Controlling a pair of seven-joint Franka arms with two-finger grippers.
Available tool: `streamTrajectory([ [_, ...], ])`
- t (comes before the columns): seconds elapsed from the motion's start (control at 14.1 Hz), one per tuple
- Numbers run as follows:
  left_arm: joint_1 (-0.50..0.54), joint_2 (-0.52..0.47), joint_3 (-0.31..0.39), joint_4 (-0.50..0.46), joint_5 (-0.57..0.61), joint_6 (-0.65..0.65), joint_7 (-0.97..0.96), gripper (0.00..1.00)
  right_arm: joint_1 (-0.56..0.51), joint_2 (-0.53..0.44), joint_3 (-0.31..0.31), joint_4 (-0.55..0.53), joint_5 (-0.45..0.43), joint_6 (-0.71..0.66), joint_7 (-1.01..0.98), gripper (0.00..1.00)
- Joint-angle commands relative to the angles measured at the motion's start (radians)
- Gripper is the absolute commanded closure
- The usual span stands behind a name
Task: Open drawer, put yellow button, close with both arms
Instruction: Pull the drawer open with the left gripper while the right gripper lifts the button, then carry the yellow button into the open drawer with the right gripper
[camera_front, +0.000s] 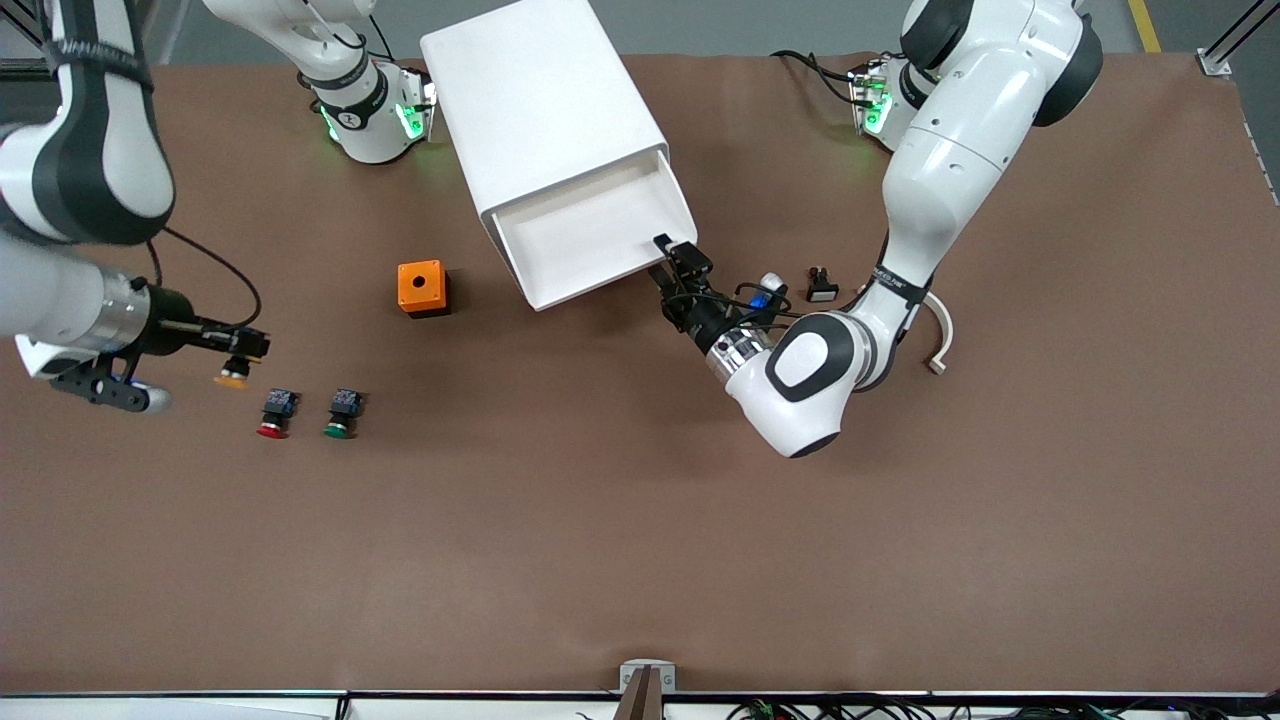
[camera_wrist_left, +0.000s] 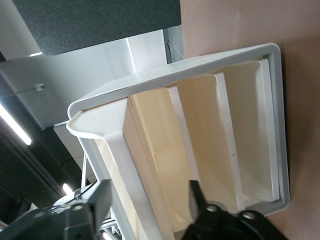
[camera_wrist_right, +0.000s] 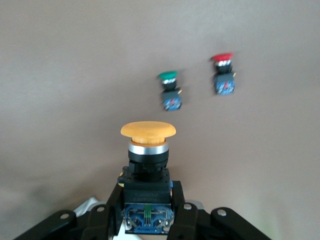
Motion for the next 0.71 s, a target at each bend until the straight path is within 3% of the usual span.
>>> streamTrajectory([
  [0.0,0.015,-0.005,0.002,0.029,-0.009,0.000,0.078,0.00,0.115,-0.087,-0.010,-0.041,0.020,-0.014,0.249,1.00],
  [0.21,0.022,-0.005,0.006,0.069,0.006,0.000,0.294,0.00,0.259,-0.121,-0.010,-0.039,0.020,-0.014,0.491,1.00],
  [0.43,0.008,-0.009,0.071,0.076,0.009,0.002,0.486,0.00,0.402,-0.126,-0.008,-0.038,0.020,0.003,0.726,1.00],
  [0.64,0.008,-0.044,0.088,0.079,0.095,0.026,0.689,0.00,0.526,-0.118,-0.010,-0.039,0.019,0.052,0.918,1.00],
])
